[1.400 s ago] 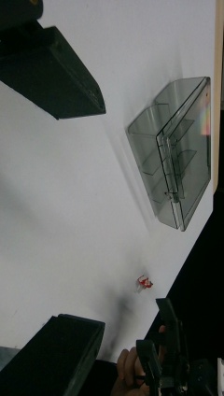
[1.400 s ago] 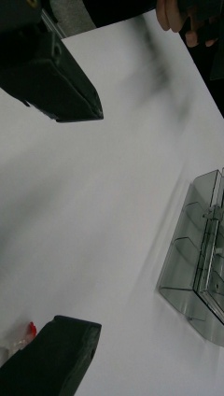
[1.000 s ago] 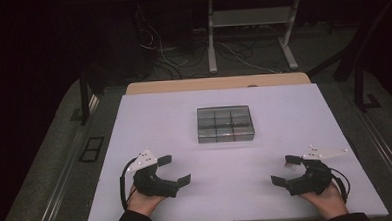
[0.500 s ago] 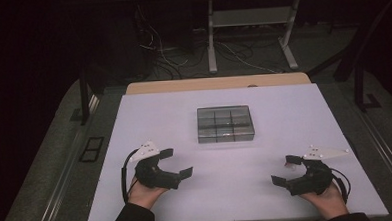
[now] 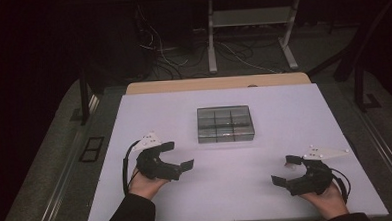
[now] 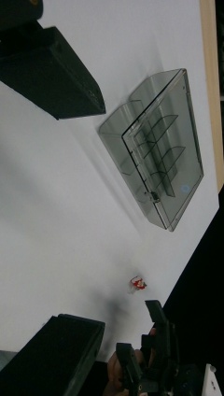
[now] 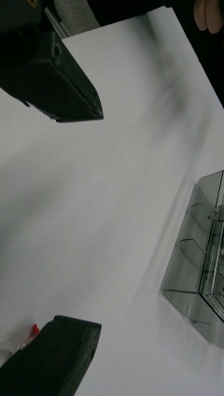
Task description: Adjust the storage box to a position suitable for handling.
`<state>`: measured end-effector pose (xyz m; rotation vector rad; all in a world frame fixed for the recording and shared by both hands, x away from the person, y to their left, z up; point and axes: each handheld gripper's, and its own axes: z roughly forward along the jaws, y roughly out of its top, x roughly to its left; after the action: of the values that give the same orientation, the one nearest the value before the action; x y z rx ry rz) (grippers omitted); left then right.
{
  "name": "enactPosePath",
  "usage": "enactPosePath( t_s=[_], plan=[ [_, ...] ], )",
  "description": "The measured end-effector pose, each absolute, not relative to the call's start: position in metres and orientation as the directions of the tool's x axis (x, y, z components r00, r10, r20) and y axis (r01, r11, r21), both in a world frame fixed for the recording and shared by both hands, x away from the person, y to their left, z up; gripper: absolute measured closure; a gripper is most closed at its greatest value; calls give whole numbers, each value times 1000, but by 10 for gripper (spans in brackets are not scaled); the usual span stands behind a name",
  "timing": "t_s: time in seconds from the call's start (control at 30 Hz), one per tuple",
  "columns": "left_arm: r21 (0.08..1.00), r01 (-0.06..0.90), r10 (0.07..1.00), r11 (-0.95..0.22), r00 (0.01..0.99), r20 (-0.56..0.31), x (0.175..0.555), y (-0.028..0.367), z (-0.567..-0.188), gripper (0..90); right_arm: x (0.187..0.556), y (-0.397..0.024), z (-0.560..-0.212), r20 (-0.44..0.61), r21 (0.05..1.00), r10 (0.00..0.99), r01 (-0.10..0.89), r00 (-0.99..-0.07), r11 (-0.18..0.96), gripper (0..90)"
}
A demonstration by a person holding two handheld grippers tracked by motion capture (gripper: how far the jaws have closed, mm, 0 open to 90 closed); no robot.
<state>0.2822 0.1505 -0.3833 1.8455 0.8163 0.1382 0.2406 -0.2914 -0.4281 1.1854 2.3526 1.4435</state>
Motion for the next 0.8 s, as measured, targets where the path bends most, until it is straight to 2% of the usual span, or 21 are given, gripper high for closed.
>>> enactPosePath(
  t_s=[0.8],
  plan=[
    [856, 461, 592, -233, 766, -251, 318, 142, -364, 0, 241, -291, -429, 265, 801, 679, 548, -684, 240, 5]
  ],
)
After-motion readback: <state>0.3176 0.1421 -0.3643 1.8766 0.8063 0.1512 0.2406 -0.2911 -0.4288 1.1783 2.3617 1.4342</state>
